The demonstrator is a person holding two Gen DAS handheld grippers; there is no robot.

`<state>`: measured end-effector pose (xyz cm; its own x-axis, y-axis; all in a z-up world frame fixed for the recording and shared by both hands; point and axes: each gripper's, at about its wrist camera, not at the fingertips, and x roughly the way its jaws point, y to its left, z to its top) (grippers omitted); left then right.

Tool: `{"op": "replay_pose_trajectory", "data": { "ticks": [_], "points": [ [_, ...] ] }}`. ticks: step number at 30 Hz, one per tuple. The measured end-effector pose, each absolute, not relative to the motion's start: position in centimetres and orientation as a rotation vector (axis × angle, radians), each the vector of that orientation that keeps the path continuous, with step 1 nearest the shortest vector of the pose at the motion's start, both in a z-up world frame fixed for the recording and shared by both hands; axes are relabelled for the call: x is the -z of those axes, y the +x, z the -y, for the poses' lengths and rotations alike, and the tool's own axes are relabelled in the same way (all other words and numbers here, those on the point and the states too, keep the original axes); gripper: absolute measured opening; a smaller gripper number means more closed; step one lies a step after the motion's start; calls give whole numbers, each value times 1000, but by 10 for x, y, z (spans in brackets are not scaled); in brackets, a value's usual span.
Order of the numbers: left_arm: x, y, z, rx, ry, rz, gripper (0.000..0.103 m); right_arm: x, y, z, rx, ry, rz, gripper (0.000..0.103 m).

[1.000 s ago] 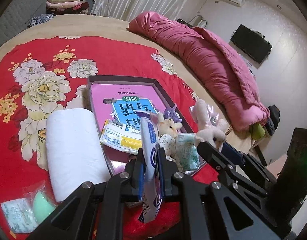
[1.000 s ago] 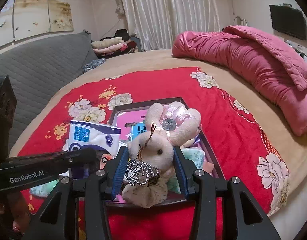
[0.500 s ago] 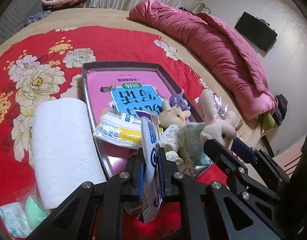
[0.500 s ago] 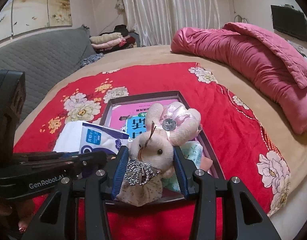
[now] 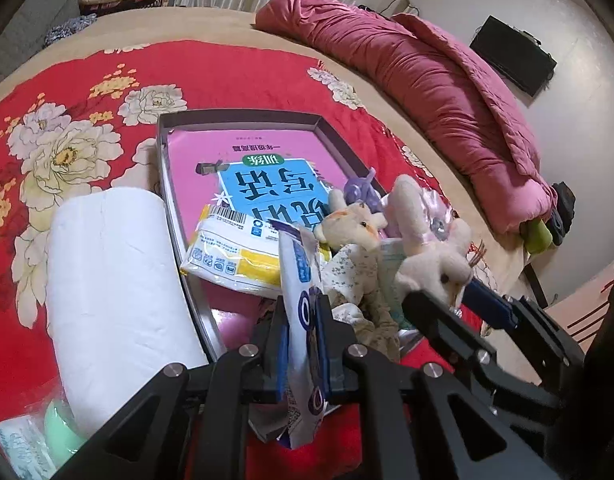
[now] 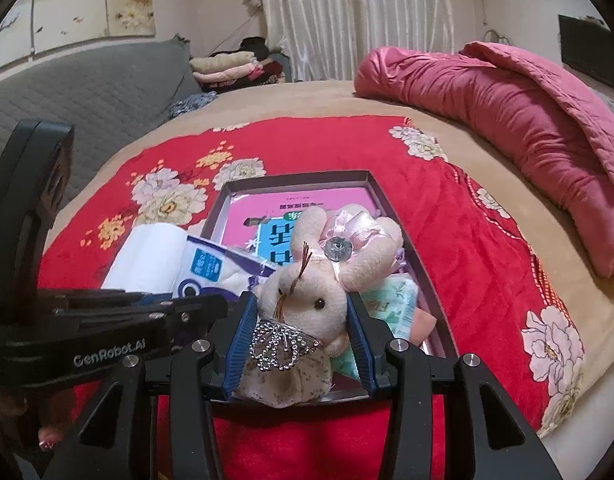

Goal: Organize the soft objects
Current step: 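Lower the blue packet and bagged bunny into the tray with both tools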

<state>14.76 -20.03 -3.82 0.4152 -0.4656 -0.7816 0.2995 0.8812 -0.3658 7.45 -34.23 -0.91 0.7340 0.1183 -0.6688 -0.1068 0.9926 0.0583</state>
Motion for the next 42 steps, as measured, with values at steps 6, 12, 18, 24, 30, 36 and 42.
{"op": "replay_pose_trajectory", "data": {
  "ticks": [6,12,18,24,30,36,42],
  "points": [
    [41,151,199,473,-194,-1044,12,16,79,341,-149,23,-764,47],
    [42,152,199,467,-171,-1046,12,22,84,339,-150,8,-793,47],
    [43,151,199,467,-171,-1049,13,28,88,337,-140,-7,-819,47],
    [44,149,198,468,-167,-1048,13,32,91,333,-136,-21,-832,48],
    [46,150,197,465,-171,-1050,13,35,93,334,-126,-21,-841,48],
    [46,151,198,465,-171,-1053,13,35,92,334,-126,-20,-836,61],
    [46,151,198,463,-169,-1054,13,31,89,333,-122,-27,-817,62]
  ]
}}
